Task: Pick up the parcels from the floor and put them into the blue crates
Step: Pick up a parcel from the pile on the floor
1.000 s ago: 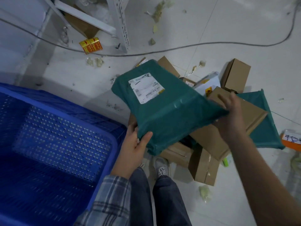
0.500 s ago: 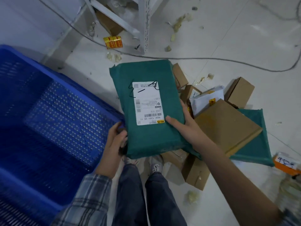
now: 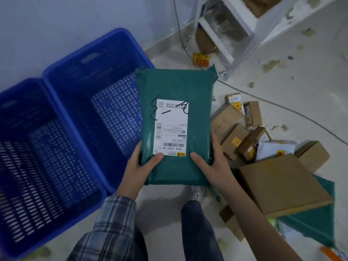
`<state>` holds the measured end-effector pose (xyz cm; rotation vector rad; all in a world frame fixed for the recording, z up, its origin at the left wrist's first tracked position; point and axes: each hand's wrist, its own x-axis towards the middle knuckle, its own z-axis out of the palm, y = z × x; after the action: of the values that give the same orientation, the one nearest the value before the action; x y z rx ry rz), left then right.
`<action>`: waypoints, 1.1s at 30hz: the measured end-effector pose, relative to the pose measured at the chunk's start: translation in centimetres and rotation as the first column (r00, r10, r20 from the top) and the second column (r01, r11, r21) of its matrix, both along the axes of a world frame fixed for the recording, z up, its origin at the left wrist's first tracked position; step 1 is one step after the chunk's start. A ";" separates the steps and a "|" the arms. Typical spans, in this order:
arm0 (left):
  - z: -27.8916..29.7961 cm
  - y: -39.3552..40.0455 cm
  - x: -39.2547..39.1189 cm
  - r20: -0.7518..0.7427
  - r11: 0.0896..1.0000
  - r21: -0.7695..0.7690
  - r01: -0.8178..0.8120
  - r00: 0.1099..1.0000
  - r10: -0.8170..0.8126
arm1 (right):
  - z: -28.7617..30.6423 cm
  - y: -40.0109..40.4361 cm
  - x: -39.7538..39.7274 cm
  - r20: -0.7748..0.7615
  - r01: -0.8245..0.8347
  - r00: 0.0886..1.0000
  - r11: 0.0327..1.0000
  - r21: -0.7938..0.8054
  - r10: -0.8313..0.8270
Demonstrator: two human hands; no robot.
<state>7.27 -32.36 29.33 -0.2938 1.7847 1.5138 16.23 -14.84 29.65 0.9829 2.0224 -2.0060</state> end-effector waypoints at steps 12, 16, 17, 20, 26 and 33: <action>0.5 -30.1 -2.7 0.010 0.937 -0.031 -0.348 0.937 0.349 | 0.0 -27.9 -9.8 0.015 -0.353 0.936 0.934 0.055 0.353; -0.6 -39.7 -4.0 0.025 0.907 -0.047 -0.418 0.907 0.419 | -1.8 -37.4 -12.5 0.069 -0.477 0.878 0.877 0.058 0.473; -1.0 -41.6 -4.2 0.034 0.902 -0.051 -0.429 0.902 0.431 | -2.4 -39.4 -13.1 0.087 -0.511 0.859 0.857 0.069 0.505; -3.5 -46.3 -4.7 0.048 0.886 -0.092 -0.454 0.887 0.460 | -4.8 -44.4 -14.6 0.147 -0.594 0.802 0.798 0.096 0.579; -11.3 -50.9 -5.8 0.055 0.881 -0.213 -0.422 0.896 0.442 | -12.3 -50.2 -16.2 0.254 -0.669 0.736 0.731 0.136 0.627; -22.7 -51.9 -6.0 0.049 0.835 -0.353 -0.422 0.883 0.467 | -23.5 -53.1 -16.3 0.392 -0.747 0.644 0.651 0.137 0.657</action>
<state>1.27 -84.22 6.64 -1.0235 1.9460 1.4401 -0.06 -67.91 6.11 0.3617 2.0811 -1.0803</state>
